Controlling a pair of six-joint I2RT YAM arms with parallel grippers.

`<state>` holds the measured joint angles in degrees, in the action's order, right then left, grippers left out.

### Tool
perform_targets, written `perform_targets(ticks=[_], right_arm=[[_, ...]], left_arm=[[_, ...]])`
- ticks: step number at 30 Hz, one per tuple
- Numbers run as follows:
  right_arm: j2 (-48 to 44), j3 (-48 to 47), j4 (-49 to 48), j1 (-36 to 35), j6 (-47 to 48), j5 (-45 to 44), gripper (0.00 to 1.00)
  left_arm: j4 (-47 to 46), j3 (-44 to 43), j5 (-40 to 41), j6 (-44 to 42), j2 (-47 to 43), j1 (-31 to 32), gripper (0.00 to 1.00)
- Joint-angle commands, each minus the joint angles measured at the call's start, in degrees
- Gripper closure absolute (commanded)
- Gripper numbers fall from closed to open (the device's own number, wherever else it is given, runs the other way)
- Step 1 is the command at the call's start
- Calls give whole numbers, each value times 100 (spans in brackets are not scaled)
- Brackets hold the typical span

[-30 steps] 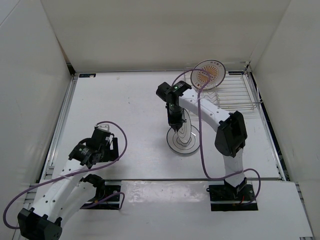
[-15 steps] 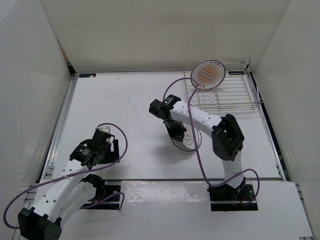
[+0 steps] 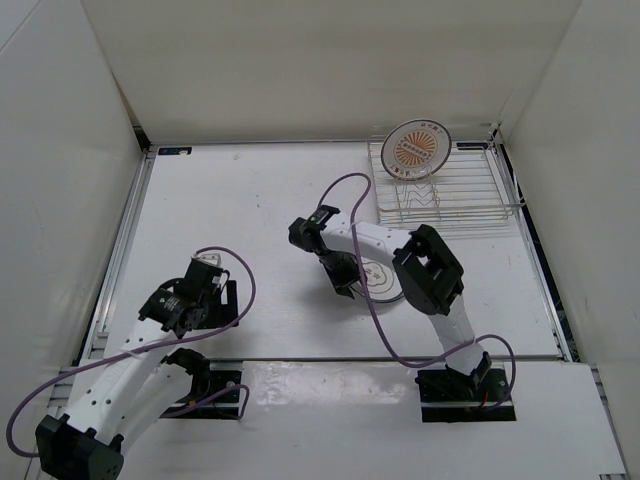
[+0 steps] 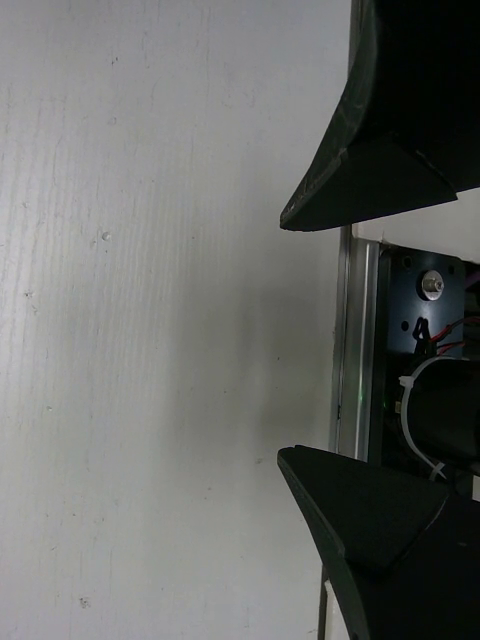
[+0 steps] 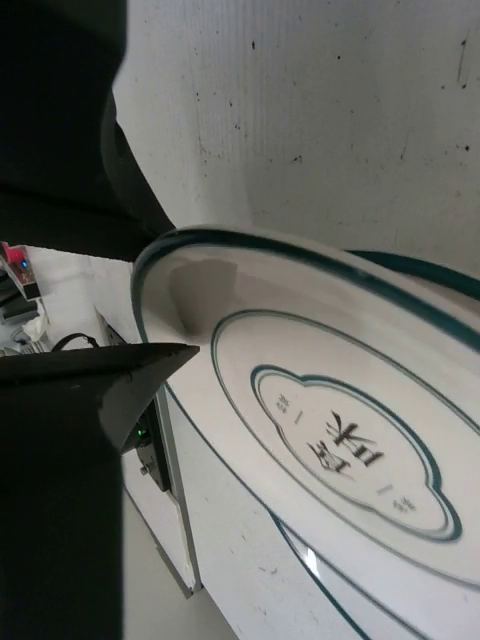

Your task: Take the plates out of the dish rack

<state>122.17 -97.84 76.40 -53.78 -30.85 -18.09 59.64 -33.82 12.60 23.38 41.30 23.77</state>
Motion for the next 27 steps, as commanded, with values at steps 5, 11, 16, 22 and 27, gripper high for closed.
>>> perform_targets(ticks=[5, 11, 16, 22, 27], right_arm=[[9, -121, 1835, -10, 70, -134, 49], [-438, 265, 1835, -10, 106, 24, 35], [-905, 99, 1817, 8, 27, 226, 36], [-1029, -629, 877, 25, 799, 877, 100], [-213, -2502, 1629, 183, 616, 237, 100]], left_arm=[[162, -221, -30, -26, -122, 31, 0], [215, -186, 6, -17, -227, 5, 0], [233, -142, 41, -9, -219, 23, 0], [197, -177, 58, 9, -192, 31, 0], [171, -256, 137, -61, -131, 23, 0]])
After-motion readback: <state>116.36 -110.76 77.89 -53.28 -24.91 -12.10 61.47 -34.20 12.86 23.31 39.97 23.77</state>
